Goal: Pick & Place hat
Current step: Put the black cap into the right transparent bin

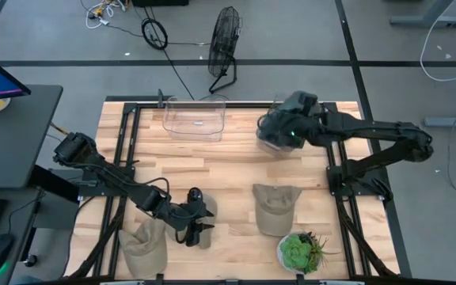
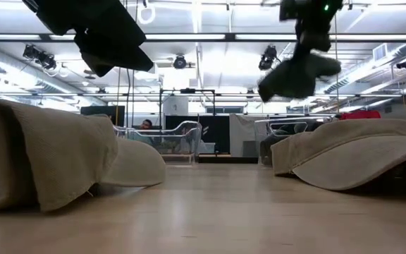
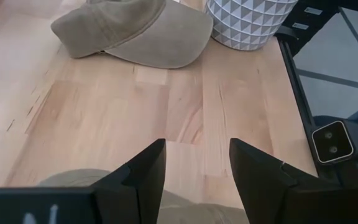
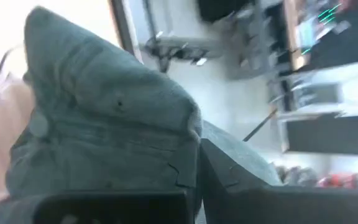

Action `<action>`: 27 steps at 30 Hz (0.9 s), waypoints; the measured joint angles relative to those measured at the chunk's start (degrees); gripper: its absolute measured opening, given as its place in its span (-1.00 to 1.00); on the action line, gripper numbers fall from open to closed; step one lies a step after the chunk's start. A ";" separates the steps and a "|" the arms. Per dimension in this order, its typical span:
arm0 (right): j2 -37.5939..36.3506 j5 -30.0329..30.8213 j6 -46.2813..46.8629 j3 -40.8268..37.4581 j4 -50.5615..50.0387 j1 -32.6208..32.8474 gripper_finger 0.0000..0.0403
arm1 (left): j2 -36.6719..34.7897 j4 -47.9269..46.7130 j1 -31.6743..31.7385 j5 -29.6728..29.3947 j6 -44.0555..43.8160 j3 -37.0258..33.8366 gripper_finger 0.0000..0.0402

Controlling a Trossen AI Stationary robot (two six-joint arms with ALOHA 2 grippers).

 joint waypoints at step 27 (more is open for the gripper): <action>13.53 -12.29 -7.45 -14.72 21.81 -17.63 -0.64 | 0.00 0.02 0.00 -0.23 -0.02 0.00 -0.10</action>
